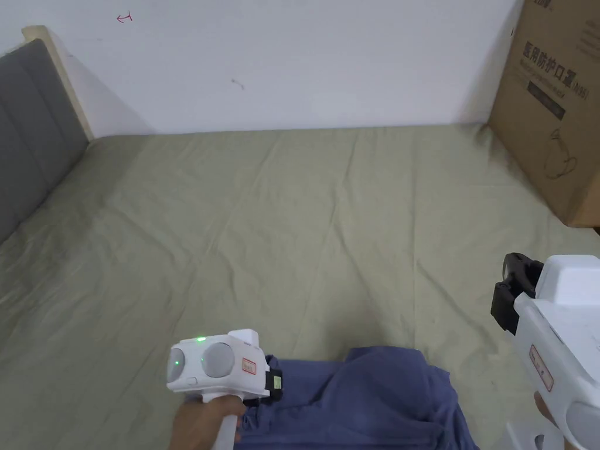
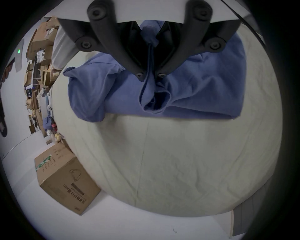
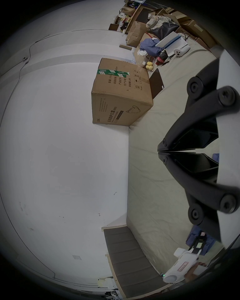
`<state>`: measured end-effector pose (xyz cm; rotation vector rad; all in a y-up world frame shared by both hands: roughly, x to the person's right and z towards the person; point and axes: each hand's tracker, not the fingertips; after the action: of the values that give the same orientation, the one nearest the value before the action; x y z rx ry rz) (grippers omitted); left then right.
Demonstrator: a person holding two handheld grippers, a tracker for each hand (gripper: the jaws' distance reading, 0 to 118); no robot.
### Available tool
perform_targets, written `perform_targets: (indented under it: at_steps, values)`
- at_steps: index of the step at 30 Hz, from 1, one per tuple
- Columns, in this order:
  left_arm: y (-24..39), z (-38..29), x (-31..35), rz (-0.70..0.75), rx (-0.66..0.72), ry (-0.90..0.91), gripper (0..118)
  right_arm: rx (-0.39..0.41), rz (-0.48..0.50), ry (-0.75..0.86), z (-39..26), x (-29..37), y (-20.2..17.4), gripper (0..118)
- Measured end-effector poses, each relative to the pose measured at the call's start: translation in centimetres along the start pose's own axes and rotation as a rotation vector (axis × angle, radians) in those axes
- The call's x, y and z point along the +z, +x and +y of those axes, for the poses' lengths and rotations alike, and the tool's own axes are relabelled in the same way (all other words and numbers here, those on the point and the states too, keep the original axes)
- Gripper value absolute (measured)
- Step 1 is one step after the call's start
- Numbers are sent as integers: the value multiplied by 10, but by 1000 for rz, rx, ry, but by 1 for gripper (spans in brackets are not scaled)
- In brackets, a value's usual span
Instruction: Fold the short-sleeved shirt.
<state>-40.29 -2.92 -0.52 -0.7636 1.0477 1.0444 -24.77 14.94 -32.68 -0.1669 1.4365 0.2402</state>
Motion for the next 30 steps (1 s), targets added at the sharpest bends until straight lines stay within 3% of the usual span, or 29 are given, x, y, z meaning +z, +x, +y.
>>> perform_targets:
  at_steps: [2,3,4,6,15,17,18,22,24,30]
  values:
    - [5,-3,-4,4,-8,-1,28,2,-4,-4,-1,0,2,1]
    - [6,-4,-2,-14,-6,1,47,3,-6,-6,-2,1,3,1]
    - [9,-5,1,-49,-3,8,77,2,-6,-7,-2,1,4,1]
    - [13,-6,13,-67,0,43,105,1,-8,-10,-2,1,5,1]
    - [-1,-4,110,43,-21,418,107,-6,-2,15,8,2,4,1]
    - [-11,-5,119,102,-36,493,101,-8,3,20,10,2,4,1]
    - [-15,-7,122,130,-41,522,92,-7,4,22,10,3,3,1]
    - [-27,-21,123,216,-119,592,4,-6,11,22,11,3,1,1]
    - [-33,-25,111,271,-140,554,0,-9,14,19,11,2,0,1]
    - [-51,-51,64,238,-125,456,0,-9,20,0,8,4,-2,1]
